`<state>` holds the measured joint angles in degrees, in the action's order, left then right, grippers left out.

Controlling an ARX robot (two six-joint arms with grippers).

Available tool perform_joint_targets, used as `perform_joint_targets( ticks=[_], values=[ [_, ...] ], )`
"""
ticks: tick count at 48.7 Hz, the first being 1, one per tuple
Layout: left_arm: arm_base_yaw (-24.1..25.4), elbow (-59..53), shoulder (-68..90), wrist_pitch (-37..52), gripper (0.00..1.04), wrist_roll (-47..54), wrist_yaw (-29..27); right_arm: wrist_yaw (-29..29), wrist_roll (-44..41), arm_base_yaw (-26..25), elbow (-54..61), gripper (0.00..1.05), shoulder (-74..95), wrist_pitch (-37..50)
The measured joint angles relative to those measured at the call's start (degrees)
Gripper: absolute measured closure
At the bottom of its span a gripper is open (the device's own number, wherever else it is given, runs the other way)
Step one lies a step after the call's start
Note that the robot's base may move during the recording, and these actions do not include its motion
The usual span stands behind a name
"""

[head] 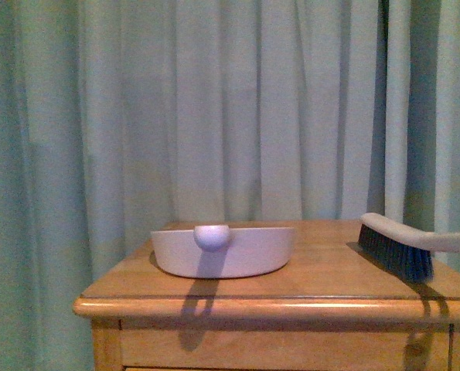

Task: Clean up trash

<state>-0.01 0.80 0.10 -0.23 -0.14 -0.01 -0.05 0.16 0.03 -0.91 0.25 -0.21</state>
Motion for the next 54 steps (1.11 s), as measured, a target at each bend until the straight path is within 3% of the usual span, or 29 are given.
perform_joint_targets(
  ticks=[19, 23, 28, 32, 39, 54],
  values=[
    [0.0, 0.0, -0.02, 0.0, 0.08, 0.02, 0.0, 0.02, 0.0, 0.0, 0.0, 0.07, 0.0, 0.0],
    [-1.9, 3.63, 6.67, -7.91, 0.08, -5.35, -7.21, 0.02, 0.0, 0.0, 0.0, 0.07, 0.0, 0.0],
    [0.0, 8.2, 17.2, -8.55, 0.08, -9.31, -2.71, 0.0, -0.02, 0.0, 0.0, 0.07, 0.0, 0.0],
    [0.24, 18.51, 29.44, -8.37, 0.08, -9.86, 0.57, 0.02, -0.02, 0.0, 0.0, 0.07, 0.0, 0.0],
    [-4.28, 36.96, 44.87, -12.17, 0.08, -8.11, 0.44, 0.0, -0.02, 0.0, 0.0, 0.07, 0.0, 0.0],
    [-21.24, 77.29, 78.77, -29.86, 0.08, -6.84, -10.08, 0.0, 0.0, 0.0, 0.0, 0.07, 0.0, 0.0]
  ],
)
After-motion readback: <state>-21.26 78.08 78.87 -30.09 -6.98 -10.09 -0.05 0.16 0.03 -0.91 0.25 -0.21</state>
